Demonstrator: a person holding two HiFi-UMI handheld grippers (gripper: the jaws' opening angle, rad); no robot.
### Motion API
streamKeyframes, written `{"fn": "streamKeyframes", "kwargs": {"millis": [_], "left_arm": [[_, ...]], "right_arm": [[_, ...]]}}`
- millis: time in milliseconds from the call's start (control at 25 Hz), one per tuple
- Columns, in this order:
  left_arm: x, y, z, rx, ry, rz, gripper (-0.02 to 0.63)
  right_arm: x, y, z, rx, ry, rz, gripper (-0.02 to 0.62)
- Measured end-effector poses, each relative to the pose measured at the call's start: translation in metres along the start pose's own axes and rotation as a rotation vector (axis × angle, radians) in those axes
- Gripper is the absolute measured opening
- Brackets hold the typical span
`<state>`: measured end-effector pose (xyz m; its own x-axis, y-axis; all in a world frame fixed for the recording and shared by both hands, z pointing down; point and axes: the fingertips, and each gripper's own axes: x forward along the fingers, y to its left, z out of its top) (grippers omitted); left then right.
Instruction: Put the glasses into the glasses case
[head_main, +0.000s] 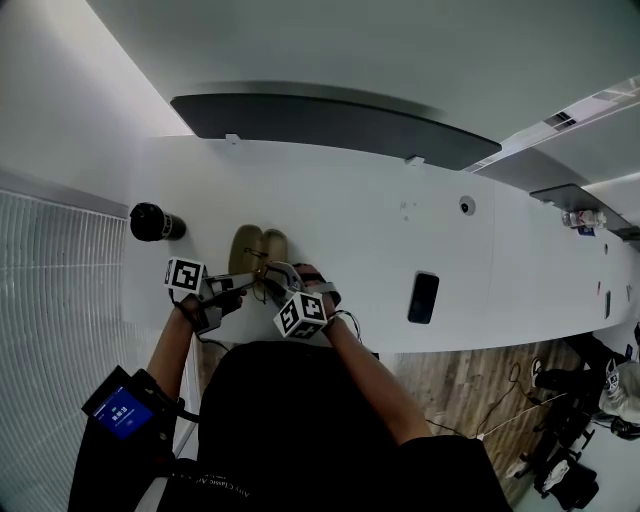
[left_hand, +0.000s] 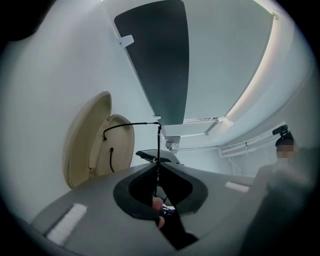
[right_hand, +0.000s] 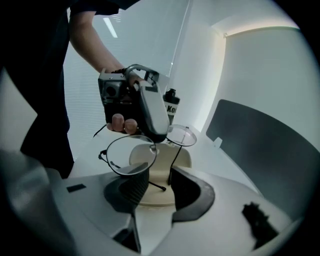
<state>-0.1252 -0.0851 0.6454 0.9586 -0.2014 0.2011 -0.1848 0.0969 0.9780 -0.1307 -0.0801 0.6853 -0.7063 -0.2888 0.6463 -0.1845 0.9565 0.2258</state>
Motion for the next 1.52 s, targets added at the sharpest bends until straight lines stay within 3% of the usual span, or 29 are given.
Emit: {"fn": "streamKeyframes", "kwargs": {"millis": [80, 200, 280, 440, 520, 920, 1080, 1320, 1520], "left_arm": [[0.001, 0.0, 0.004, -0.01, -0.001, 0.002, 0.023], [0.0, 0.004, 0.008, 0.074, 0.023, 0.031, 0.023], [0.001, 0.0, 0.004, 0.057, 0.027, 0.028, 0.023], [0.008, -0.007, 0.0, -0.023, 0.017, -0.009, 0.023], [0.006, -0.007, 0.005, -0.022, 0.001, -0.017, 0.023], [-0.007, -0.03, 0.021, -0.09, -0.114, -0.176, 0.023], [-0.009, -0.039, 0.025, -0.08, -0.136, -0.204, 0.023], [-0.008, -0.042, 0.023, -0.069, -0.123, -0.197, 0.023], [-0.008, -0.037, 0.019, -0.069, -0.108, -0.201, 0.023]], "right_arm": [[0.004, -0.003, -0.003, 0.021, 0.016, 0.002, 0.144], [0.003, -0.004, -0.01, 0.056, 0.032, -0.001, 0.144], [0.001, -0.004, -0.012, 0.032, 0.055, -0.003, 0.144], [0.011, 0.019, -0.021, -0.23, 0.132, 0.087, 0.144], [0.017, 0.03, -0.021, -0.289, 0.123, 0.127, 0.144], [-0.01, -0.001, 0.0, 0.051, -0.093, -0.041, 0.144], [-0.028, -0.006, 0.001, 0.052, -0.1, -0.109, 0.144], [-0.029, 0.004, 0.003, -0.015, -0.093, -0.112, 0.144], [-0.025, -0.014, 0.008, 0.049, -0.114, -0.165, 0.144]]}}
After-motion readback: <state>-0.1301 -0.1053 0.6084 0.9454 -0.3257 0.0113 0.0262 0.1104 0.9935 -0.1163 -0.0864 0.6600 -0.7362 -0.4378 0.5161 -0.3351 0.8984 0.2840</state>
